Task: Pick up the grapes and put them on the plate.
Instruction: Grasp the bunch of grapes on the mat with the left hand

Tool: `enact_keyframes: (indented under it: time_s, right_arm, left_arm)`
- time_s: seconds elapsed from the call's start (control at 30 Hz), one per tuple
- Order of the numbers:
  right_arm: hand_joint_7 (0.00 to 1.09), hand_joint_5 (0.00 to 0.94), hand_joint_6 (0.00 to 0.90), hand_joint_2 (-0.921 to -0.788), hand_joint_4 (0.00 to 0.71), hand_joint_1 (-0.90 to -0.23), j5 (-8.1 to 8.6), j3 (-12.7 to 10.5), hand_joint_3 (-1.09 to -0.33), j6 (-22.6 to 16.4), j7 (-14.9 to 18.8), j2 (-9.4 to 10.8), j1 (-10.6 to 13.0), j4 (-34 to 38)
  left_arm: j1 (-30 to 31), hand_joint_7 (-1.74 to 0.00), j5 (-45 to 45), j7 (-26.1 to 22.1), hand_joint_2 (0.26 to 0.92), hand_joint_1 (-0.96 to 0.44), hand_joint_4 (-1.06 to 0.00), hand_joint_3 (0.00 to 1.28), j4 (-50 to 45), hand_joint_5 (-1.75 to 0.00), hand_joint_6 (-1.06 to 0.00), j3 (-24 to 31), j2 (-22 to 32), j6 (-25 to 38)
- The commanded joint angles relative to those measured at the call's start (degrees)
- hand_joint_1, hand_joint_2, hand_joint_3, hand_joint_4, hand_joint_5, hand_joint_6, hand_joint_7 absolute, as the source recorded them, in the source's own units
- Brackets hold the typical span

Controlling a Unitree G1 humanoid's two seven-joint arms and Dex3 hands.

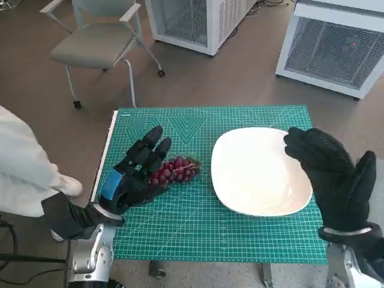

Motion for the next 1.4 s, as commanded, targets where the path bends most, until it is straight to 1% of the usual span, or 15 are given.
enact_keyframes:
  time_s: [0.03,0.2,0.37,0.8,0.97,1.03,1.1,1.17,1.2,1.23,1.27,1.33,1.4]
  right_arm:
    - [1.00,0.800,0.208,-0.921,0.409,-0.358,0.01,-0.15,-0.595,0.66,0.26,-0.46,0.31,0.55]
    - [1.00,0.800,0.208,-0.921,0.409,-0.357,-0.05,-0.23,-0.595,0.81,0.15,-0.68,0.34,0.38]
    - [1.00,0.800,0.208,-0.921,0.408,-0.356,-0.10,-0.28,-0.596,0.89,0.10,-0.89,0.36,0.26]
    - [1.00,0.801,0.209,-0.921,0.407,-0.355,-0.43,-0.22,-0.598,0.68,0.14,-1.01,0.36,0.62]
    - [1.00,0.802,0.210,-0.921,0.407,-0.354,-0.43,-0.23,-0.598,0.75,0.09,-1.03,0.50,0.52]
    - [1.00,0.802,0.210,-0.921,0.407,-0.354,-0.43,-0.26,-0.598,0.75,0.10,-1.05,0.54,0.52]
    - [1.00,0.802,0.210,-0.921,0.407,-0.354,-0.41,-0.29,-0.598,0.72,0.12,-1.06,0.56,0.57]
    - [1.00,0.803,0.209,-0.921,0.406,-0.354,-0.39,-0.32,-0.598,0.69,0.14,-1.07,0.55,0.67]
    - [1.00,0.803,0.209,-0.921,0.406,-0.354,-0.38,-0.33,-0.598,0.68,0.15,-1.06,0.53,0.72]
    - [1.00,0.803,0.209,-0.921,0.406,-0.354,-0.38,-0.34,-0.598,0.66,0.16,-1.06,0.52,0.77]
    - [1.00,0.803,0.209,-0.921,0.406,-0.354,-0.38,-0.34,-0.599,0.64,0.17,-1.05,0.50,0.81]
    - [1.00,0.803,0.209,-0.921,0.406,-0.354,-0.38,-0.34,-0.599,0.59,0.18,-1.03,0.45,0.91]
    - [1.00,0.804,0.209,-0.921,0.406,-0.354,-0.38,-0.34,-0.599,0.58,0.19,-1.01,0.36,1.04]
  left_arm:
    - [0.51,-0.01,1.32,-0.09,0.919,-0.19,-0.15,0.00,-0.39,-0.01,-0.27,-0.42,0.18,-1.93]
    - [0.39,-0.01,2.21,-0.11,0.921,-0.12,-0.17,0.02,0.16,-0.01,-0.27,-0.58,0.28,-3.01]
    - [0.27,-0.01,2.86,0.01,0.921,-0.09,-0.17,0.03,0.48,-0.01,-0.28,-0.73,0.45,-3.62]
    - [0.31,0.00,3.25,0.26,0.921,-0.11,-0.18,0.04,-0.16,-0.01,-0.28,-0.78,0.60,-3.06]
    - [0.37,0.00,4.67,1.33,0.921,-0.16,-0.18,0.04,-1.74,0.00,-0.28,-1.30,1.11,-3.04]
    - [0.42,0.00,7.50,2.95,0.920,-0.19,-0.18,0.04,-2.75,0.00,-0.28,-1.99,1.78,-4.13]
    - [0.56,0.00,13.66,6.20,0.916,-0.22,-0.18,0.03,-4.00,0.00,-0.28,-3.17,3.25,-6.24]
    - [1.11,0.00,24.58,11.50,0.909,-0.25,-0.18,0.02,-7.03,0.00,-0.27,-5.04,5.94,-7.45]
    - [1.50,0.00,30.59,14.02,0.904,-0.26,-0.18,0.02,-9.37,0.00,-0.26,-6.10,7.44,-6.83]
    - [1.93,0.00,36.52,16.25,0.896,-0.27,-0.17,0.01,-12.10,0.00,-0.25,-7.18,8.92,-5.48]
    - [2.22,0.00,40.91,17.39,0.887,-0.28,-0.16,0.01,-14.61,0.00,-0.24,-8.08,10.00,-3.52]
    - [2.47,0.00,46.60,17.65,0.865,-0.28,-0.14,0.00,-18.97,0.00,-0.22,-9.50,11.20,1.19]
    - [2.35,0.00,50.07,16.93,0.838,-0.25,-0.11,0.00,-22.24,0.00,-0.21,-10.60,11.34,5.79]
